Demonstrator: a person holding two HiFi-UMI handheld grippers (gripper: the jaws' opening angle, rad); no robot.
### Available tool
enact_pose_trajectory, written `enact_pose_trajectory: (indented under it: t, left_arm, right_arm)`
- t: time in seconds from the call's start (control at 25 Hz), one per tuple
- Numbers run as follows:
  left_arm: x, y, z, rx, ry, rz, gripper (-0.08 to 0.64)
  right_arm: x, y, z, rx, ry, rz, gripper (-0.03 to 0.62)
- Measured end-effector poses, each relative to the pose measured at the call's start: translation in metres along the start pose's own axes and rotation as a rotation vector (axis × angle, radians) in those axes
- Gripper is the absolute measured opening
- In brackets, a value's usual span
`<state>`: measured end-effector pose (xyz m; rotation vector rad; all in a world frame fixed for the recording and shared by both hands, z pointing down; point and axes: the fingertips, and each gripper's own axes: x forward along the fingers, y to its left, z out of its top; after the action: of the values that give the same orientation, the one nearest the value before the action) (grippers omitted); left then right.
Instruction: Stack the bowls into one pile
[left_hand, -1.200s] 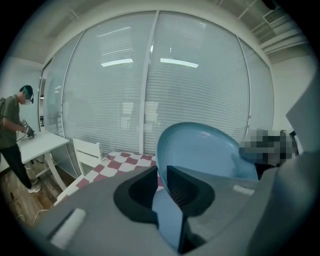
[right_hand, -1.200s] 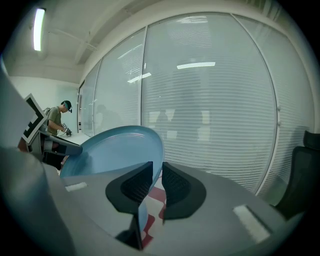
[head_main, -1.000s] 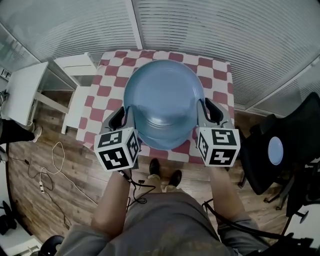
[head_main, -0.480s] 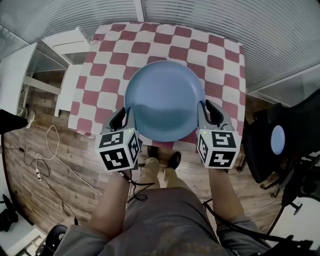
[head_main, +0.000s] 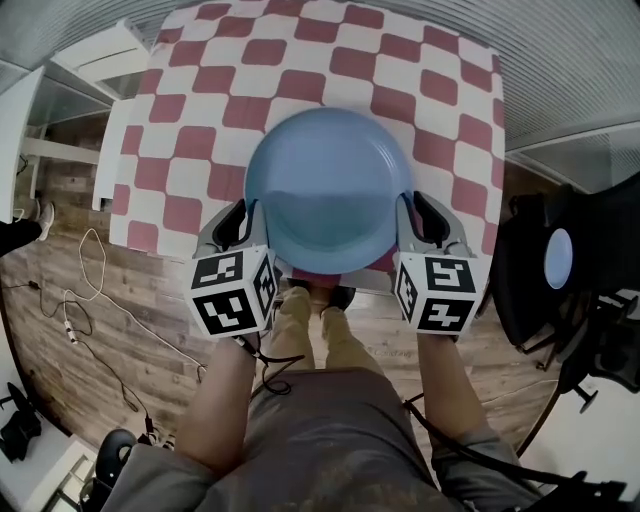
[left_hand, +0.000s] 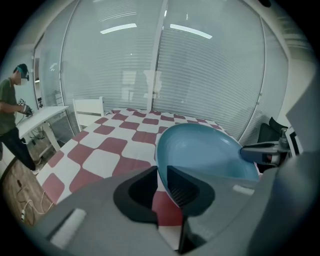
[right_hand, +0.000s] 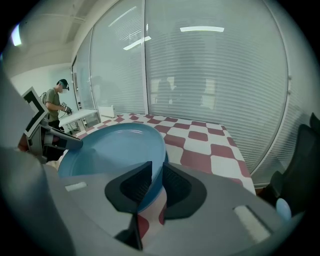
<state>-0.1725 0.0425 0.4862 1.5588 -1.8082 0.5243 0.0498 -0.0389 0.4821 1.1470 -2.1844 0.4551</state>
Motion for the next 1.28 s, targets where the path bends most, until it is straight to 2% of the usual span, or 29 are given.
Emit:
enact_pose_trajectory:
  t: [0.48,1.08,1.28]
  left_arm:
    - [0.019,-0.004,-0.005,0.020,0.035,0.000,0.064]
    - [0.031,-0.001,-0.002,0.028,0.002,0.018,0.064]
    - [0.021,0.001,0.006,0.039,-0.027,0.025,0.064]
  right_arm:
    - [0.014,-0.008,-0.018,0.015,0.049,-0.005,0.098]
    - [0.022,-0.010,-0.015,-0.010,-0.003,-0.019,0.098]
    - [0.016,-0.007,-0.009,-0.029,-0.024,-0.004,0.123]
